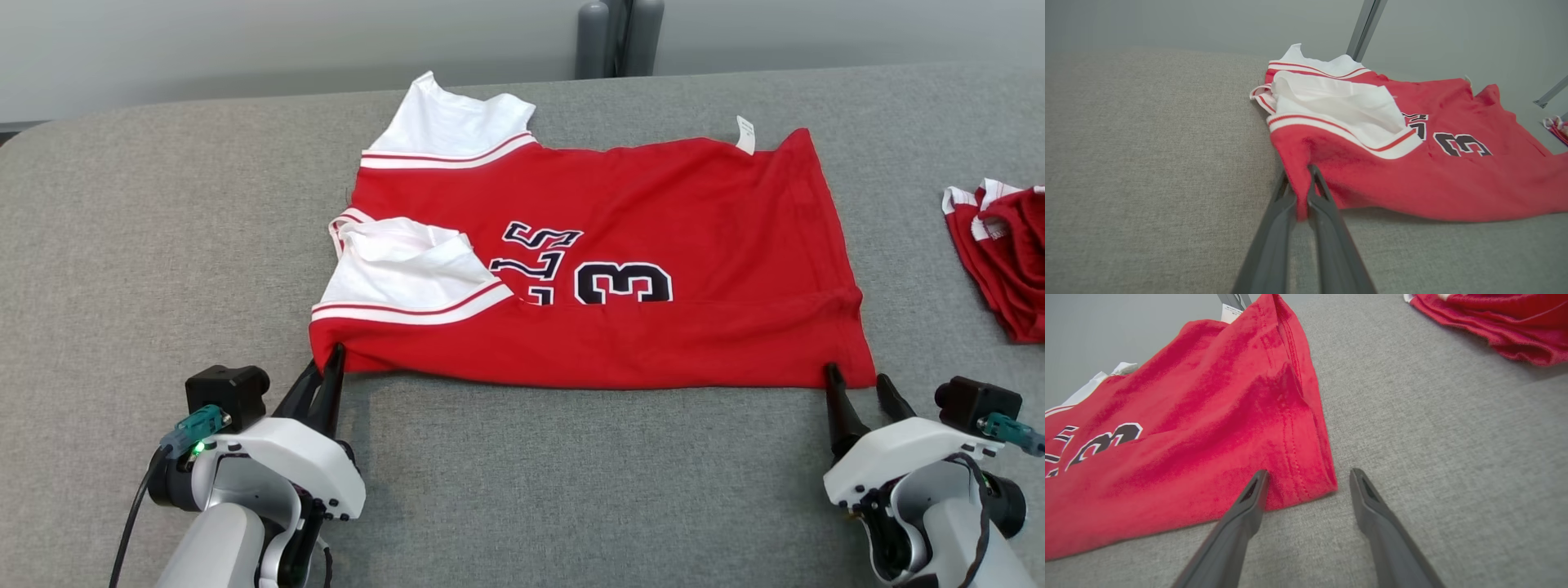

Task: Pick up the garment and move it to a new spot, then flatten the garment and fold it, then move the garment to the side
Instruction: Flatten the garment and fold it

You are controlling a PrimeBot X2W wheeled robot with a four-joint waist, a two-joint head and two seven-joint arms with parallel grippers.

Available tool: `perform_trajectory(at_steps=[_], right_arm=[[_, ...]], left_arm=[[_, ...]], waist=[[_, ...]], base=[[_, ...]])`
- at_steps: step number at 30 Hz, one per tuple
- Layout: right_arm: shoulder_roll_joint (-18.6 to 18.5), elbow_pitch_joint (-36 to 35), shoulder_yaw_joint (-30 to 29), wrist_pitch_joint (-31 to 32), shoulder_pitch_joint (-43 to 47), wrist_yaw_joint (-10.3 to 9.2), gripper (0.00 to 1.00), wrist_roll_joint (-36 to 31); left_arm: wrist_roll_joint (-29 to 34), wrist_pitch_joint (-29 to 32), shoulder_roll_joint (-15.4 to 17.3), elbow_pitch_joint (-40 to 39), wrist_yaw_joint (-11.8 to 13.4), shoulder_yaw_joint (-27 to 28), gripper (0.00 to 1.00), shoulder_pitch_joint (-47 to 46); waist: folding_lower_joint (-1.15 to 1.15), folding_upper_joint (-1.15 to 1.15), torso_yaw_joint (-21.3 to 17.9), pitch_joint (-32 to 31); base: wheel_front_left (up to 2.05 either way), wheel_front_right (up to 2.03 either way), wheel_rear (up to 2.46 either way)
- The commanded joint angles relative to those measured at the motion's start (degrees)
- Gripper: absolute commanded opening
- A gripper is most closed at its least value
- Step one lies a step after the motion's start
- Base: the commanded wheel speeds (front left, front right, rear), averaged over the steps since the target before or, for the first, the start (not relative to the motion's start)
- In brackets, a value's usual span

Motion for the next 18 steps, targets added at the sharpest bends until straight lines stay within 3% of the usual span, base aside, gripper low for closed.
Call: perform_trajectory(at_steps=[1, 2, 3, 7, 8, 9, 15, 18], right_arm=[[-0.28, 0.5, -0.01, 0.21, -0.43, 0.0, 0.98, 0.25], [-0.25, 1.52, 0.26, 0.3, -0.88, 0.0, 0.8, 1.02], [-0.21, 2.4, 0.32, 0.26, -1.37, 0.0, 0.5, 2.96], [-0.19, 5.62, 0.99, -1.15, -3.57, 0.0, 0.25, 6.48], [-0.22, 6.26, 0.96, -1.77, -3.97, 0.0, 0.08, 6.59], [-0.27, 6.72, 0.76, -2.48, -4.43, 0.0, 0.0, 7.0], [-0.35, 5.98, -0.69, -5.01, -4.17, 0.0, 0.0, 7.7], [-0.49, 0.04, -1.69, -3.99, -0.65, 0.0, 0.0, 9.79]], left_arm=[[0.32, -0.19, 0.36, -0.43, 0.32, 0.07, 0.0, 0.23], [0.48, -0.15, 0.45, -0.9, 0.44, -0.06, 0.0, 0.55], [0.52, -0.1, 0.5, -1.26, 0.51, -0.17, 0.0, 0.9], [0.33, 0.06, 0.76, -2.61, 0.79, -0.31, 0.0, 1.74], [0.28, 0.1, 0.75, -2.85, 0.89, -0.36, 0.0, 2.02], [0.23, 0.14, 0.76, -3.07, 0.95, -0.45, 0.0, 2.29], [0.09, -0.65, 1.04, -5.32, 1.31, -0.62, 0.0, 4.21], [-0.23, -0.96, 1.35, -8.86, 1.96, -0.41, 0.0, 6.86]], waist=[[0.0, 0.0, 0.12, -0.08], [0.0, 0.0, 0.25, -0.14], [0.0, 0.0, 0.36, -0.22], [0.0, 0.0, 0.58, -0.61], [0.0, 0.0, 0.62, -0.74], [0.0, 0.0, 0.68, -0.87], [0.0, 0.0, 1.0, -1.96], [0.0, 0.0, 1.06, -2.82]], base=[[0.0, 0.0, 0.0], [0.0, 0.0, 0.0], [0.0, 0.0, 0.0], [0.0, 0.0, 0.0], [0.0, 0.0, 0.0], [0.0, 0.0, 0.0], [0.0, 0.0, 0.0], [0.0, 0.0, 0.0]])
